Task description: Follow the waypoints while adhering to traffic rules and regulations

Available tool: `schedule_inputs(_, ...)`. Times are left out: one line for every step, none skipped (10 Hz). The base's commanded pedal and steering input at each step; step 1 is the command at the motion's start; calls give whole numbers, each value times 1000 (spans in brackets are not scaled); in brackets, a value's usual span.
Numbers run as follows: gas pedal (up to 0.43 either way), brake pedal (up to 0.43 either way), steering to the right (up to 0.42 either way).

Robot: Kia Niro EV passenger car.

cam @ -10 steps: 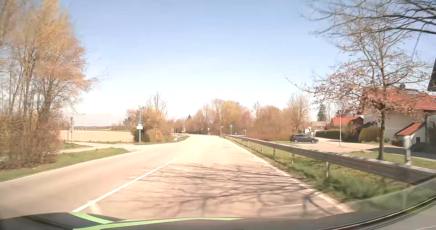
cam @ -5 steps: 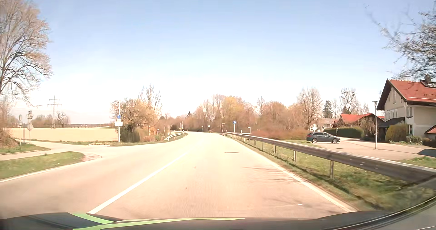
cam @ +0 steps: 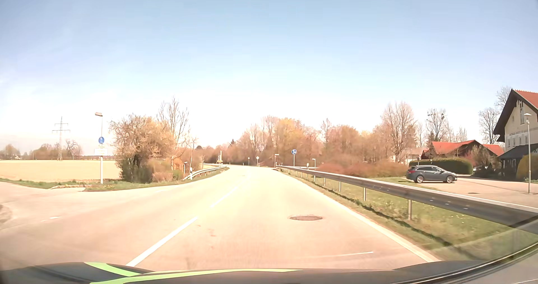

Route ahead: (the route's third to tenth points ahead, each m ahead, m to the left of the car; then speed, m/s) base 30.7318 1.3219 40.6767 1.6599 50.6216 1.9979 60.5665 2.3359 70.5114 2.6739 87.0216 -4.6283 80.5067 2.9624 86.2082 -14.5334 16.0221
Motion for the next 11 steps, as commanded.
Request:
schedule_inputs(0, 140, 0)
schedule_inputs(0, 152, 0)
schedule_inputs(0, 195, 0)
schedule_inputs(0, 195, 0)
schedule_inputs(0, 195, 0)
schedule_inputs(0, 195, -1)
schedule_inputs(0, 195, -4)
schedule_inputs(0, 201, -4)
schedule_inputs(0, 195, -4)
schedule_inputs(0, 183, -4)
schedule_inputs(0, 171, -4)
